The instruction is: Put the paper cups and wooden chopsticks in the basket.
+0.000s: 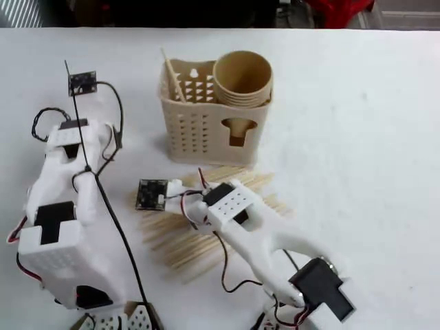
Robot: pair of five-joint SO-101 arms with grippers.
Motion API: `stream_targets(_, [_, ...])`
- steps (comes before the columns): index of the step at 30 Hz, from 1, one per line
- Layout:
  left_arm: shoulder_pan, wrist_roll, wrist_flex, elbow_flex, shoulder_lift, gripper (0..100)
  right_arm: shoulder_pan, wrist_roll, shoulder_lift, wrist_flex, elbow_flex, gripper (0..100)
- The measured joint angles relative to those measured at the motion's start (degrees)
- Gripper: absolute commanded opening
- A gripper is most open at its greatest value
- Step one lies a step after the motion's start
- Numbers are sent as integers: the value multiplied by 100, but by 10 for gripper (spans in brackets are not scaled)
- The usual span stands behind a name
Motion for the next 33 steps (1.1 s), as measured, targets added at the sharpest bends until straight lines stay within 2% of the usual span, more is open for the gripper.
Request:
stream_targets(10, [0,0,0,0,0,124,18,26,-35,0,0,40])
stream_targets(16, [0,0,0,0,0,124,18,9,-70,18,9,34])
stream_targets(21, [0,0,0,0,0,124,0,-475,18,580,-396,34])
stream_targets(27, [0,0,0,0,0,124,-9,-563,0,826,-519,34])
stream_targets(33, [0,0,0,0,0,124,35,-598,-1143,1363,-510,34])
